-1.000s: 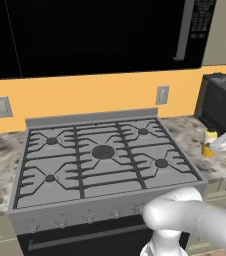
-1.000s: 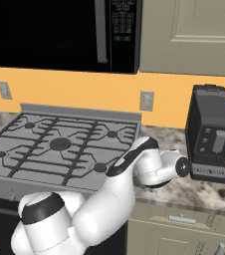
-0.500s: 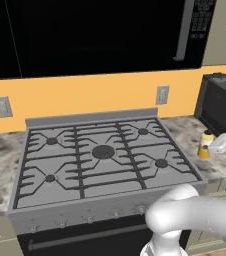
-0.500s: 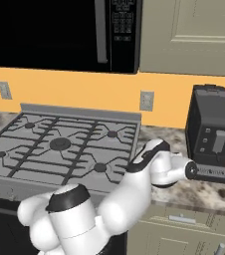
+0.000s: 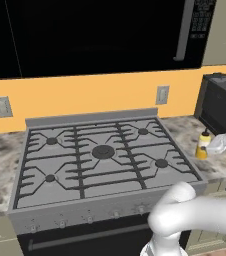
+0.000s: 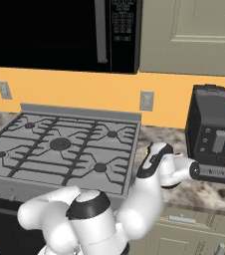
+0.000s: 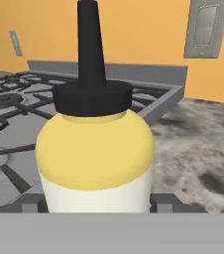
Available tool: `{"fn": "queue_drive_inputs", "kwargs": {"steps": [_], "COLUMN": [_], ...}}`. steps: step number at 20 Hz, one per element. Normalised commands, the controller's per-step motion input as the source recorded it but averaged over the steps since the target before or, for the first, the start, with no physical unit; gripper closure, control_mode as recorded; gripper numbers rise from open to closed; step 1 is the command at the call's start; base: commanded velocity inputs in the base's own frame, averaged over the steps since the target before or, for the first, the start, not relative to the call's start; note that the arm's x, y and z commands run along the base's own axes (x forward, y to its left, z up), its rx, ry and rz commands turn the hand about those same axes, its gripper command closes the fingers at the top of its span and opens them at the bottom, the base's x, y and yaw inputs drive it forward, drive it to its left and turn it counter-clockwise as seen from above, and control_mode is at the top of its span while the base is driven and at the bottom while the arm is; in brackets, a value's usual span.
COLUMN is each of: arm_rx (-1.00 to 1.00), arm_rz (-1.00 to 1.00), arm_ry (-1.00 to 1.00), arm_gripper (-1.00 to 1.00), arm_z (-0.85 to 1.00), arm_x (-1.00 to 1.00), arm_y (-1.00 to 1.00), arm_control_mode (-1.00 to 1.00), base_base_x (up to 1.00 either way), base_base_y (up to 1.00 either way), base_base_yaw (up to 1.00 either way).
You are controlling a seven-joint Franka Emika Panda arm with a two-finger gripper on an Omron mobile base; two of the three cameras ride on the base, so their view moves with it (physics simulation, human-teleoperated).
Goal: Take 2 condiments from the cabinet and move them on the counter near the stove.Make sure the condiments are lined up with each other, next to each other.
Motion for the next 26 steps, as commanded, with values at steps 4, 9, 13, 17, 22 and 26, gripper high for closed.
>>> {"fn": "queue_drive_inputs", "kwargs": {"steps": [4, 9, 13, 17, 22, 26], "arm_rx": [0.0, 0.0, 0.0, 0.0, -0.01, -0.03], "arm_rz": [0.0, 0.0, 0.0, 0.04, 0.06, 0.06], "arm_ry": [0.0, 0.0, 0.0, -0.01, -0.06, -0.03], "arm_gripper": [1.0, 1.0, 1.0, 1.0, 1.0, 1.0], "arm_z": [-0.37, -0.39, -0.42, -0.42, -0.41, -0.38], "arm_x": [0.23, 0.2, 0.15, -0.03, -0.21, -0.31], "arm_y": [-0.01, -0.02, -0.04, 0.0, 0.0, 0.0], "arm_control_mode": [-1.0, -1.0, -1.0, -1.0, -1.0, -1.0], "base_base_x": [0.0, 0.0, 0.0, 0.0, 0.0, 0.0], "base_base_y": [0.0, 0.0, 0.0, 0.0, 0.0, 0.0], "base_base_yaw": [0.0, 0.0, 0.0, 0.0, 0.0, 0.0]}}
